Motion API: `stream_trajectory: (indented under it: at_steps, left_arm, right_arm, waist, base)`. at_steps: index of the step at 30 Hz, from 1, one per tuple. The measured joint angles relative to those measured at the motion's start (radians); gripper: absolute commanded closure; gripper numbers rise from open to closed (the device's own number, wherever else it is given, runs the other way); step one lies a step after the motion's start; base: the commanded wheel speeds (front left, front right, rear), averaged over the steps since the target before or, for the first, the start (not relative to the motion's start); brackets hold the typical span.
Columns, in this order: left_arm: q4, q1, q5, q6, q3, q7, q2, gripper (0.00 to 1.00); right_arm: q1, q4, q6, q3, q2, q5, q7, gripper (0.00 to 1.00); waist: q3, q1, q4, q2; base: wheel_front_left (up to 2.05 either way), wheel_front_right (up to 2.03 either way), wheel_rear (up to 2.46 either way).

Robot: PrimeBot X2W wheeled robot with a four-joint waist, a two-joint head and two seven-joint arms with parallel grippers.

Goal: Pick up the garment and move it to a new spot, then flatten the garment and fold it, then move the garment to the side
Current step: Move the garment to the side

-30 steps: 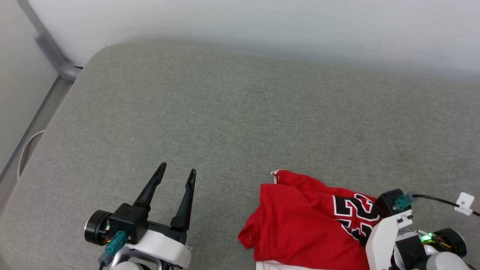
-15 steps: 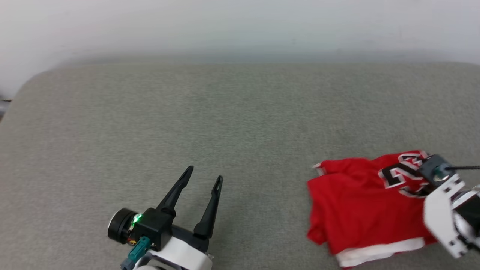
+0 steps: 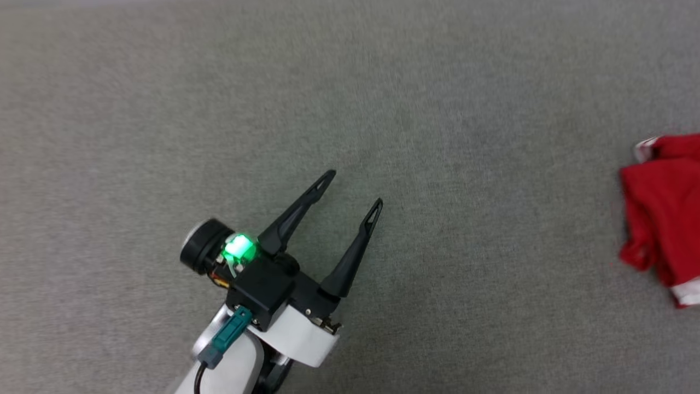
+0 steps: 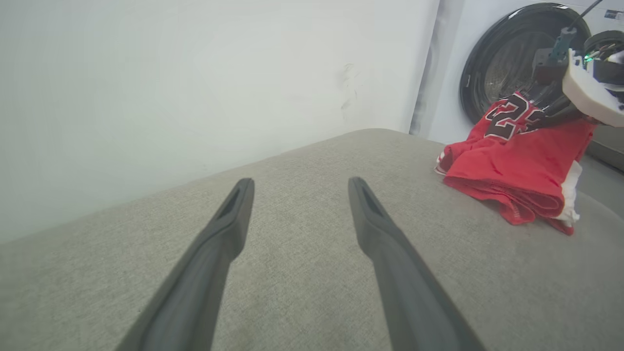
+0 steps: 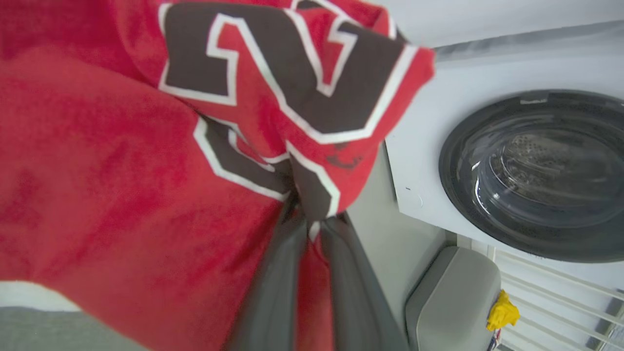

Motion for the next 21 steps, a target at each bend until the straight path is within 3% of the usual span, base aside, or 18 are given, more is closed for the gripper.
stream_trajectory:
  at_steps: [3,10,19,20,21]
  left_arm:
    - [-0.033,-0.042,0.008,0.000,-0.020,0.000,0.022,0.00]
    - [-0.095,-0.087,0.002,0.000,-0.022,0.000,0.066,0.00]
    - [-0.148,-0.097,0.006,0.000,-0.011,0.000,0.074,0.00]
    - [-0.147,-0.097,0.006,0.000,-0.010,0.000,0.073,0.00]
    - [-0.146,-0.097,0.005,0.000,-0.009,0.000,0.072,0.00]
  right_arm:
    - [-0.022,0.094,0.000,-0.081,0.005,-0.030,-0.061,1.00]
    - [-0.102,0.281,0.000,-0.328,0.099,-0.100,-0.180,1.00]
    - [-0.129,0.372,0.000,-0.466,0.179,-0.220,-0.225,1.00]
    - [-0.131,0.371,0.000,-0.474,0.189,-0.228,-0.228,0.71]
    - [-0.132,0.368,0.000,-0.482,0.199,-0.237,-0.233,0.07]
  waist:
    - [0.068,0.0001,-0.016,-0.0001]
    - [0.207,0.0001,-0.038,0.0000]
    - [0.261,0.0000,-0.022,0.0000]
    - [0.258,0.0001,-0.020,0.0000]
    - [0.254,0.0000,-0.019,-0.0001]
  base:
    - [0.00,0.00,0.00]
    - [0.00,0.00,0.00]
    - [0.00,0.00,0.00]
    - [0.00,0.00,0.00]
    - [0.00,0.00,0.00]
